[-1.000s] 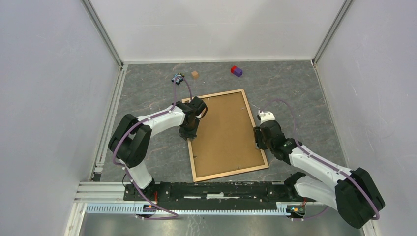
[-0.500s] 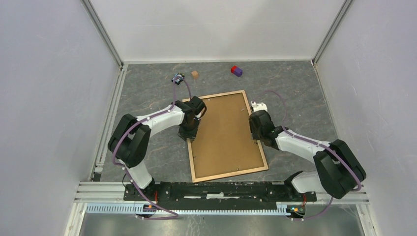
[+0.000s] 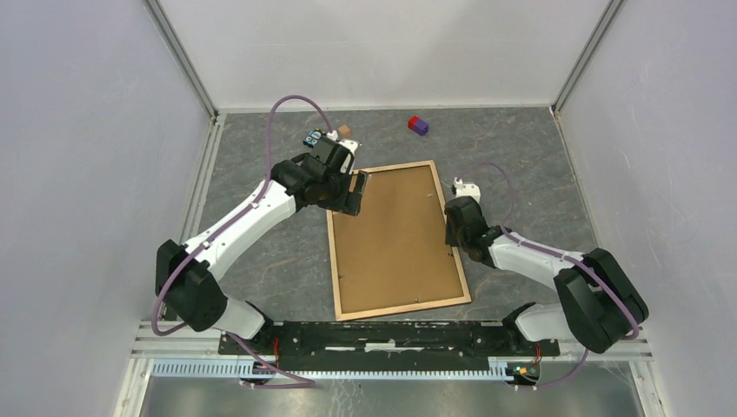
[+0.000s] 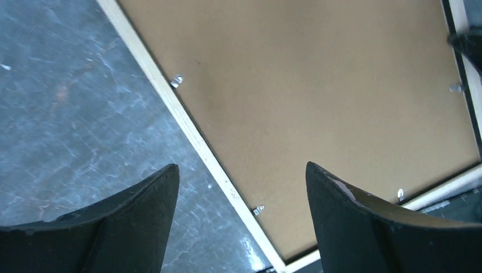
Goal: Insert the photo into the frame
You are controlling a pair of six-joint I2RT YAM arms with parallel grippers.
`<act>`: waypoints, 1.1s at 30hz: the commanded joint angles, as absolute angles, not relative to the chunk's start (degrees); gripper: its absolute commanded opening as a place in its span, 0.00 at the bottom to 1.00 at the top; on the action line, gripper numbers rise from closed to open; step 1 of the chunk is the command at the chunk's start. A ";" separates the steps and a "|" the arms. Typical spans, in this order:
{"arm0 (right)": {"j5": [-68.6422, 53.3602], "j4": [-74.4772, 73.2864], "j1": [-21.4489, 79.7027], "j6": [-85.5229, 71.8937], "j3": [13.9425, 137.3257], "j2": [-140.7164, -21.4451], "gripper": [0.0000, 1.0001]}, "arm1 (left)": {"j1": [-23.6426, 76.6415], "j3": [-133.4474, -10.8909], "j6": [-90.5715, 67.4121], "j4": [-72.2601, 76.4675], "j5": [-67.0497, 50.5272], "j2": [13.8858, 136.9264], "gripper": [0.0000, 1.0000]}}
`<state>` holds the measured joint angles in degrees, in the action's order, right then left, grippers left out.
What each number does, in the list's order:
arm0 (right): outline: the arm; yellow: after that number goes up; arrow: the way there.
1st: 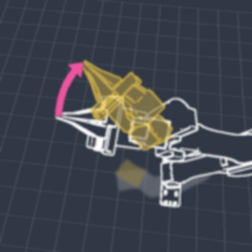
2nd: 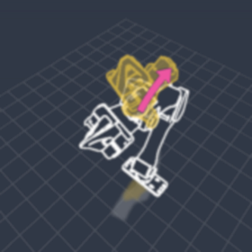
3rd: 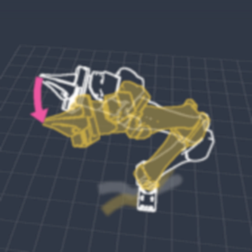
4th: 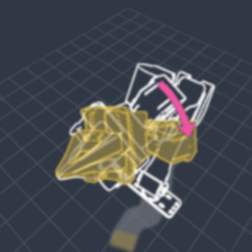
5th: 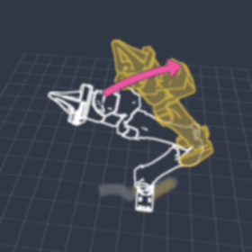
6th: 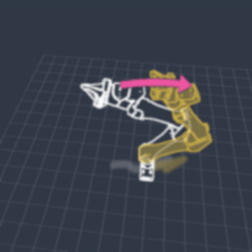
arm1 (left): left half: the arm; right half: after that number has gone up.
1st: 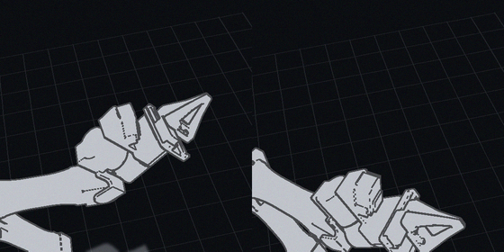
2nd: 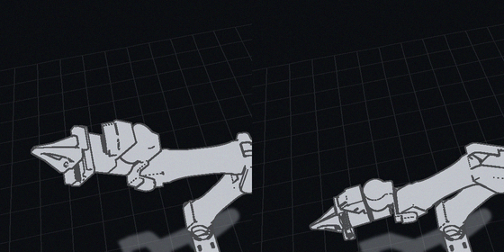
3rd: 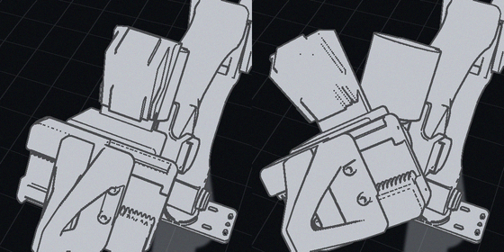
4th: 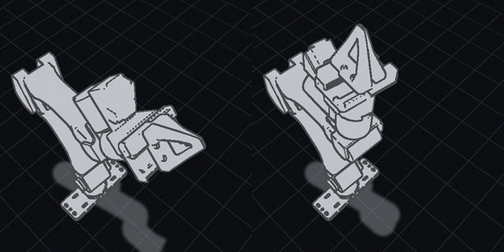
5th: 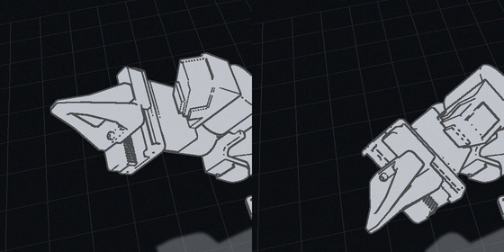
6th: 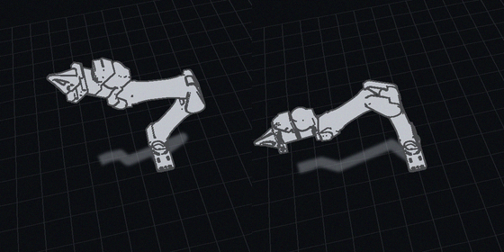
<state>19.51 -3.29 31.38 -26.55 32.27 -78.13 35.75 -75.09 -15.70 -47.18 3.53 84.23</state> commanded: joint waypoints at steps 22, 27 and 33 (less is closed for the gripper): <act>23.80 -13.95 27.64 -39.71 53.40 -91.82 0.74 | 29.54 -69.17 -12.73 -45.79 7.10 100.38 0.59; 26.51 -17.00 27.30 -44.97 58.89 -97.50 0.73 | 29.53 -69.08 -13.10 -45.71 6.70 101.95 0.53; 27.14 -18.71 26.51 -47.55 62.14 -100.47 0.70 | 29.53 -69.53 -12.57 -46.60 7.93 103.69 0.38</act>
<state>24.67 -16.67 27.07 -44.03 58.57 -99.24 29.45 -68.64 -14.90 -45.71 5.87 101.82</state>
